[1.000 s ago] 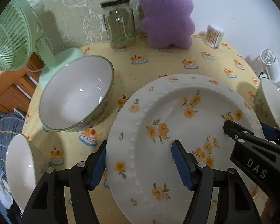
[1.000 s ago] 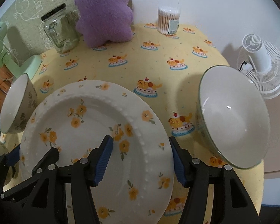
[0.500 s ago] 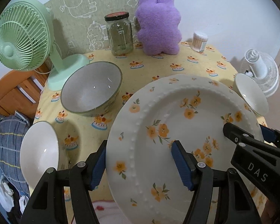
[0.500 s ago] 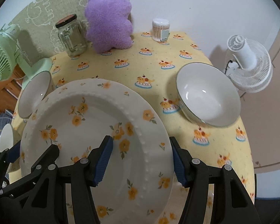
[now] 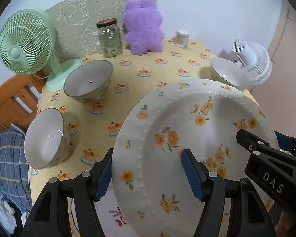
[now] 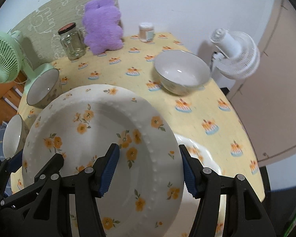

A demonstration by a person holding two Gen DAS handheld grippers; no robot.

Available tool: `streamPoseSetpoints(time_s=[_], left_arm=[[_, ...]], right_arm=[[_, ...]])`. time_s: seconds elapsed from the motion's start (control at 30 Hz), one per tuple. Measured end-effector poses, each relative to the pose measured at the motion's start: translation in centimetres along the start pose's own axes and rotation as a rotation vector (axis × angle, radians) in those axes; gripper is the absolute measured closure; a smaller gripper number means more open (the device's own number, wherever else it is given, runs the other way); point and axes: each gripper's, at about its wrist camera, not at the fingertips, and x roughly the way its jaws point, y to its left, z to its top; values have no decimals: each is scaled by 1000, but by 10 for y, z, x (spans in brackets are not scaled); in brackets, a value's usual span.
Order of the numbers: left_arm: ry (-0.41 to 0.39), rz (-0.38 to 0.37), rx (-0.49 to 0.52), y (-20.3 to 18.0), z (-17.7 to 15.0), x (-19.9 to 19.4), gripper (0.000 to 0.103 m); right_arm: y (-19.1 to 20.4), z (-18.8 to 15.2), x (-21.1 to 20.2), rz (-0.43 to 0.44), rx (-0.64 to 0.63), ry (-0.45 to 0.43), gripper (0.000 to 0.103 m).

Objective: Organize plates and bowls

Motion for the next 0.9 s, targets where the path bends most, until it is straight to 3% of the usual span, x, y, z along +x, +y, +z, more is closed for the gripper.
streamPoseSetpoints(time_s=[0.37, 0.9], left_arm=[[22, -19, 22, -49, -26, -7, 36], [133, -25, -128, -109, -47, 29, 36]], right_arm=[[-50, -38, -8, -12, 25, 18, 39], [-117, -34, 28, 21, -108, 91, 39]])
